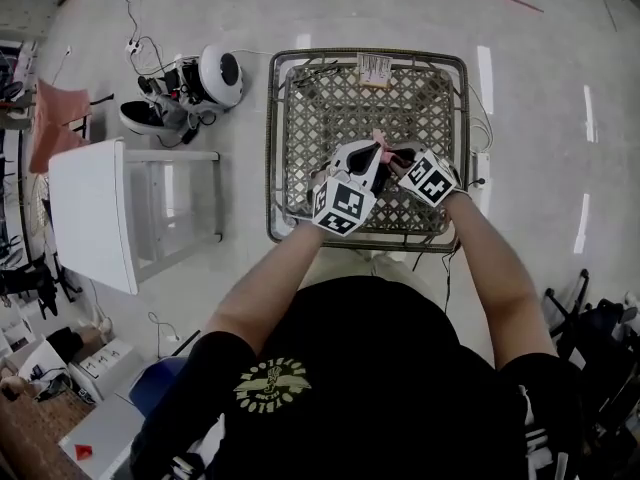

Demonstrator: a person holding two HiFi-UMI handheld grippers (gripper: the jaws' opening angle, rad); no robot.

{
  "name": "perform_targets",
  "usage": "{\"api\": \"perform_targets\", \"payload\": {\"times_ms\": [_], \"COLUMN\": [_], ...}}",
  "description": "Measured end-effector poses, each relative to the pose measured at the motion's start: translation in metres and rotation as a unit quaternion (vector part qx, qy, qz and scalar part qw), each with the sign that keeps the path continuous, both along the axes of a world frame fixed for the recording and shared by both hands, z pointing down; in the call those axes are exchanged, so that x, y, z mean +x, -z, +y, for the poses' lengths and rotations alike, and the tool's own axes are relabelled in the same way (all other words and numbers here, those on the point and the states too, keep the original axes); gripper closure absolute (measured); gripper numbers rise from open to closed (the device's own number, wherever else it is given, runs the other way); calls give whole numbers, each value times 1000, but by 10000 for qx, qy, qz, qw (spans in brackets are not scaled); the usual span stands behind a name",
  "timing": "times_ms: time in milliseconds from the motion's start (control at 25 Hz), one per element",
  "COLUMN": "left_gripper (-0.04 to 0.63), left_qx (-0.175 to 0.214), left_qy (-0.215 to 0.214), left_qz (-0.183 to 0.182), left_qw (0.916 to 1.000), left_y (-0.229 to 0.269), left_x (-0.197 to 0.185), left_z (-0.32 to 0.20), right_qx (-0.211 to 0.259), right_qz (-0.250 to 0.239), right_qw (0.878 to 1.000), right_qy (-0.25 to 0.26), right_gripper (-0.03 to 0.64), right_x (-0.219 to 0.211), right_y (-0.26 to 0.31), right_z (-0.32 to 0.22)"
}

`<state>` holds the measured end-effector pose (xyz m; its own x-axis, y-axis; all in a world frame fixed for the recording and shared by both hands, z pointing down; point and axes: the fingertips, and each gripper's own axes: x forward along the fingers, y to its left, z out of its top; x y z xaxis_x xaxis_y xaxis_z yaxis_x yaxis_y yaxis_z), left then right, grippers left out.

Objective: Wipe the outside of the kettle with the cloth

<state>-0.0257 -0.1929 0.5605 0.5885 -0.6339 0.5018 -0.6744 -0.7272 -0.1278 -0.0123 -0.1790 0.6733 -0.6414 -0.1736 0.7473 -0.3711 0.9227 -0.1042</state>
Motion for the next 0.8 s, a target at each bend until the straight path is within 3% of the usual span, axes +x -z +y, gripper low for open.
{"api": "perform_targets", "payload": {"times_ms": [400,600,800], "left_gripper": [588,588,588], "left_qx": [-89,-82,-114], "left_qy": [64,17,51], "left_qz": [151,103,133], "left_qw": [9998,9999,9998], "left_y": [1,0,-1], "left_x": [-3,-3,-4], "left_z": [-2,-1,-1], "right_qx": [-25,-201,-442], "right_qz": [111,414,373], "right_qw": [9986,9965,9961], "right_qy": [512,703,665], "right_gripper": [589,589,589], "right_x": [-8,4,6], "right_y": [-10,-30,-45], "right_z": [-8,30,74]}}
